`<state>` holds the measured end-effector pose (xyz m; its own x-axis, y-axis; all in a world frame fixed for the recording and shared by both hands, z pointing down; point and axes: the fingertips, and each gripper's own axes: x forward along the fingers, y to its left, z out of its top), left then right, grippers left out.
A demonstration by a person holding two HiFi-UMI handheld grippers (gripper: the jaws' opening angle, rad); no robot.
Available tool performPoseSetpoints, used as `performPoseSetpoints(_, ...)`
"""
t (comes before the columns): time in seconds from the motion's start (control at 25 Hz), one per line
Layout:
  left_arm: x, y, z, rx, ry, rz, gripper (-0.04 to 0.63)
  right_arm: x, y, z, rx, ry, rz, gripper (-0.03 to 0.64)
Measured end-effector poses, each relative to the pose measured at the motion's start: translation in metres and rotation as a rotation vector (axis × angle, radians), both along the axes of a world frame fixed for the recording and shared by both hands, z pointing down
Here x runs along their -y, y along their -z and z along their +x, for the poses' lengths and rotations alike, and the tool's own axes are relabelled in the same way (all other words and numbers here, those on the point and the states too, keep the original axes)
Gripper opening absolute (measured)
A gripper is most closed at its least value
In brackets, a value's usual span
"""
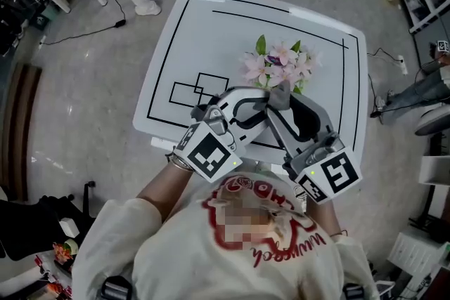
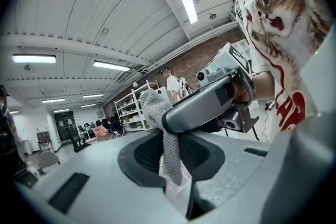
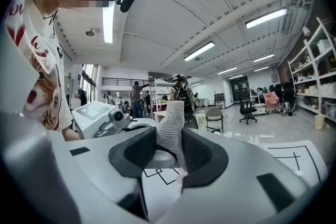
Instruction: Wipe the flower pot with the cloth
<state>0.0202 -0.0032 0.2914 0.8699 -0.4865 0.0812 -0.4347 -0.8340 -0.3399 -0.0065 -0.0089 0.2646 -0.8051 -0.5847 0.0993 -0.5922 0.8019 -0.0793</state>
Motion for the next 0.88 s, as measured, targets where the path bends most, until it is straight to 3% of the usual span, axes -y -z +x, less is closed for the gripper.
performPoseSetpoints(0.28,0.006,0.005,-0.011,-0.023,-0.023,-0.061,0.060,0.005,0.006,-0.005,-0.024,-0.062,0.065,0.070)
performPoseSetpoints(0.52,0.008,0.014,-0.013,-0.060,-0.034,-0.053,0.069,0.010,0.019,0.007,-0.001,-0.114,0.120,0.050)
performPoseSetpoints(0.68,0.026,0.007,-0.021,-0.046,0.020,-0.060,0.069,0.029,0.035,0.041,0.036,-0.197,0.147,0.048)
performPoseSetpoints(0.88,0.053,0.009,-0.027,-0.062,0.100,-0.076,0.069,0.057,0.037,0.070,0.035,-0.194,0.137,0.048)
